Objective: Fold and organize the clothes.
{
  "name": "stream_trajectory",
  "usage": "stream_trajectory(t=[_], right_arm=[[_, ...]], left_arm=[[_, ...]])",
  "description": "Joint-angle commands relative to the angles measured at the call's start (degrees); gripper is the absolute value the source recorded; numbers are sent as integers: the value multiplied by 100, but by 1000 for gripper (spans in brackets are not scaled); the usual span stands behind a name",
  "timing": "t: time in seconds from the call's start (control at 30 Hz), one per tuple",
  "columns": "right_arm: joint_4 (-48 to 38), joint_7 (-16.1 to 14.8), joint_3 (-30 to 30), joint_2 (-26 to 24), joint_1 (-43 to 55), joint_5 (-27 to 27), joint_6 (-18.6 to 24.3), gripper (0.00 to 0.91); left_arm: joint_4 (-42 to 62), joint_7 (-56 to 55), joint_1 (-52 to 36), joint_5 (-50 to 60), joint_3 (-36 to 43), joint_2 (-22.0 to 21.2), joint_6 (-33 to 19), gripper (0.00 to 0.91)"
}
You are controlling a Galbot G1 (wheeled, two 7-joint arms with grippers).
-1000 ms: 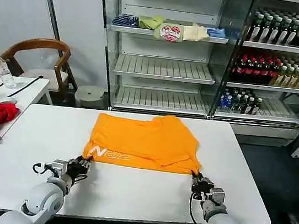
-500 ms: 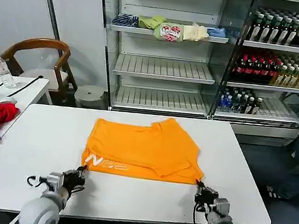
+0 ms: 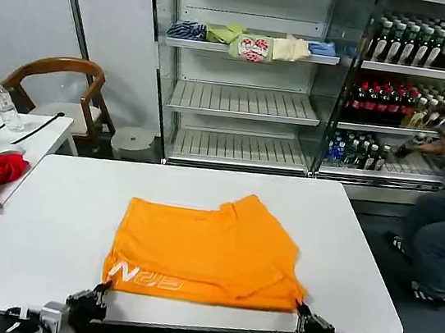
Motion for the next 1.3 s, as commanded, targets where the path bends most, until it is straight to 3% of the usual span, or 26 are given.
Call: stream_trajectory(t=[0.03, 0.17, 0.47, 0.67, 0.8, 0.9, 1.03, 1.17, 1.3], right_arm=[[1028, 74, 712, -132, -587, -50, -31, 907], [896, 58, 580, -99, 257, 95, -301, 907], [-1209, 107, -1018, 271, 3352, 491, -620, 907], [-2823, 499, -1811, 845, 5100, 1123, -490, 907], [-3613, 402, -2172, 1208, 5765, 1101, -352, 907], [-4201, 53, -2238, 1474, 6130, 1048, -369, 907], [-5136, -83, -2284, 1953, 6686, 862, -332, 907], [-6060, -145, -2257, 2369, 7103, 723, -104, 907], [-6937, -235, -2262, 2702, 7307, 248, 272, 907]], left_arm=[[-1171, 9, 629, -93, -641, 176, 162, 907], [-1077, 155, -46, -405, -661, 271, 154, 907], [623, 689, -2103, -859, -90, 434, -166, 907], [1903, 871, -3496, -875, 825, 316, -202, 907], [2777, 1016, -4260, -868, 1191, 199, -193, 907], [3207, 1155, -4560, -853, 1333, 133, -218, 907], [3650, 1288, -4900, -793, 1535, 57, -245, 907], [4207, 1414, -5205, -743, 1615, -62, -312, 907], [4578, 1490, -5349, -757, 1605, -187, -388, 907]])
